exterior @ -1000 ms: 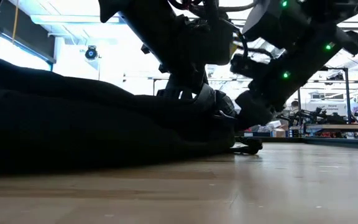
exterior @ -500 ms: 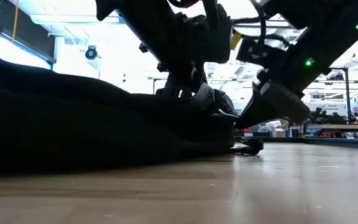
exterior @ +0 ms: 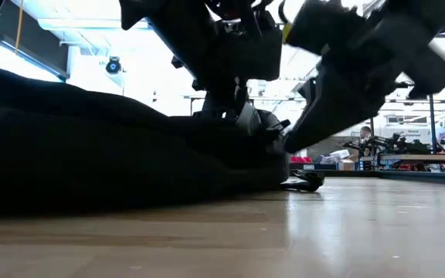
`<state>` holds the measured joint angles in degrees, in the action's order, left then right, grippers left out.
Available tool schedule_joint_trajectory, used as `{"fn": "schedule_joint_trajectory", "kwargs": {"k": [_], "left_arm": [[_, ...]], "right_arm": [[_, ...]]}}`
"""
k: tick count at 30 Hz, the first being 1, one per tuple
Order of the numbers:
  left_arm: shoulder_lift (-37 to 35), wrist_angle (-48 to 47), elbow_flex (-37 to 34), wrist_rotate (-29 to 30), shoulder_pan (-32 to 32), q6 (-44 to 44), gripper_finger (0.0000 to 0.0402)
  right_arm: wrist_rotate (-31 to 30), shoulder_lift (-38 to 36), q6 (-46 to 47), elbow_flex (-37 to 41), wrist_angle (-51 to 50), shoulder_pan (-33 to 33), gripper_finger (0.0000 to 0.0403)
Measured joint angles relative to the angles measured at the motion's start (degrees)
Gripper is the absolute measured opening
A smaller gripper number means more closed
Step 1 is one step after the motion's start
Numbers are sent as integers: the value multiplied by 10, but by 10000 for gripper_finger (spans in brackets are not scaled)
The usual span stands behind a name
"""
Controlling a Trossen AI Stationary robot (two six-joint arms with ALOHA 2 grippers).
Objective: Unpack backpack
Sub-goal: Open the black backpack, then remove the black phone wrapped in a white charger from the black backpack
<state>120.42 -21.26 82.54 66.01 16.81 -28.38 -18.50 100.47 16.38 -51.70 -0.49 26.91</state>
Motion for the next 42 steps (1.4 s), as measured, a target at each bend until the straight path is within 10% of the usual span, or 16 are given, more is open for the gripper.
{"fn": "schedule_joint_trajectory", "kwargs": {"k": [17,30,42], "left_arm": [[-23,-21,-1,113,21,-20,0],[-45,-32,-1,192,150,-7,0],[-45,-99,-1,215,263,176,0]], "right_arm": [[103,95,-70,0,261,-8,0],[113,66,-114,-1,239,26,48],[-135,-49,-179,-63,58,79,207]]}}
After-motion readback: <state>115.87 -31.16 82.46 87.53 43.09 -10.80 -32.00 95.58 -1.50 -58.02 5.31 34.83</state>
